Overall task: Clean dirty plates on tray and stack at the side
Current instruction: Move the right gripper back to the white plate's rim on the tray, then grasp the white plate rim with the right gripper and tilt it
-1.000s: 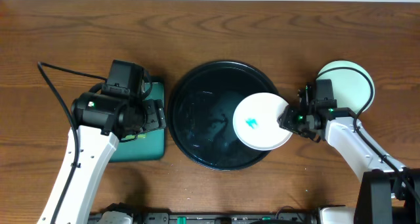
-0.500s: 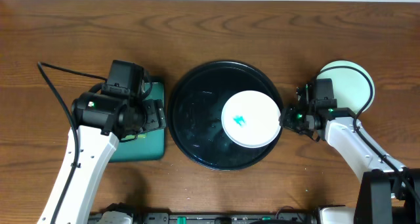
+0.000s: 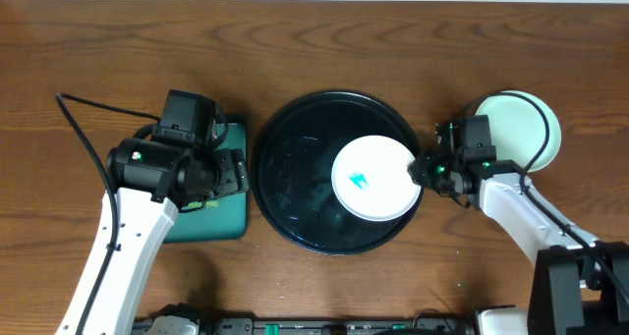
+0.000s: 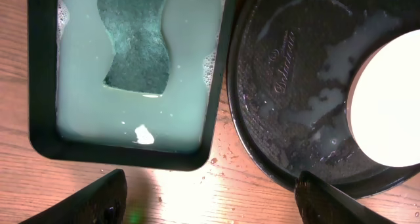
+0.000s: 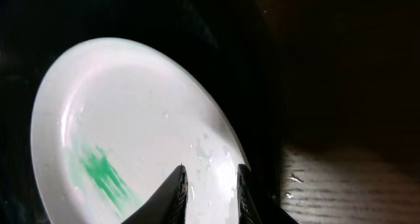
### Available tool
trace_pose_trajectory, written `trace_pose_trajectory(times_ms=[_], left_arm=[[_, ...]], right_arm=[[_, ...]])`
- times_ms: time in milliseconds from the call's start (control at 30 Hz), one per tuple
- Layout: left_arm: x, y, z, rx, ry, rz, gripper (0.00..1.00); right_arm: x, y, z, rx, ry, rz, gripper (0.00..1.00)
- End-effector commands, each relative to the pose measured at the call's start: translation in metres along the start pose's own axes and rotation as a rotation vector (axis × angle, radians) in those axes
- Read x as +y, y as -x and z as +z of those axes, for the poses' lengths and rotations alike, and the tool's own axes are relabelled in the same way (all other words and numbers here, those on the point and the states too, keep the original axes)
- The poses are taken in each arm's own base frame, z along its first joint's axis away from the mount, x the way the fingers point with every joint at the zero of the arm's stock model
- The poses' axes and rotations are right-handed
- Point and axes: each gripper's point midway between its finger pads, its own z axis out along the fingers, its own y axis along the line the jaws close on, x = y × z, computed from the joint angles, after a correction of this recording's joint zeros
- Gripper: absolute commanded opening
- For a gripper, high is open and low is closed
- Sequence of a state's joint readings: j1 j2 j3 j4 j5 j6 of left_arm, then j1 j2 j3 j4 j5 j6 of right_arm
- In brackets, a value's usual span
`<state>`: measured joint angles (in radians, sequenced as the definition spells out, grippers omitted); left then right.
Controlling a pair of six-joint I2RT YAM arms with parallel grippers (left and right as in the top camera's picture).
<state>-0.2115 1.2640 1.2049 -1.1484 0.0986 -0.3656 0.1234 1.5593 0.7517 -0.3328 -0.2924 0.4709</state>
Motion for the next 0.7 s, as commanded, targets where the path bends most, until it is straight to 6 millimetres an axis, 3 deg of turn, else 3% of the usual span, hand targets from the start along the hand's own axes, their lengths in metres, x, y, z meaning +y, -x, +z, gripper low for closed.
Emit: trace_pose_trajectory(times_ms=[0,133,300,433,567,667], left_arm=[[-0.001,0.001,-0.003,-0.008,0.001,0.017,0.82],[0.0,0.001,-0.003,-0.007,0.001,0.016,0.82],[0.0,0.0,-0.003,-0.004,0.002,0.016,0.82],[0.0,0.0,-0.003,-0.004,0.002,0.016,0.82],[0.0,-0.001,-0.003,0.0,0.004,0.015,0.82],[0.001,-0.002,-0.003,0.005,0.007,0.016,0.82]], right_arm=[[-0.006,-0.009,0.012,0.036,-0.023,0.004,0.23],[-0.009,-0.008,0.016,0.035,-0.031,-0.026,0.22],[0.037,0.004,0.001,0.03,0.175,-0.169,0.25],[0.058,0.017,-0.016,-0.002,0.239,-0.201,0.29],[0.065,0.032,-0.026,-0.051,0.235,-0.263,0.33],[0.058,0.041,-0.027,-0.085,0.182,-0.294,0.42]])
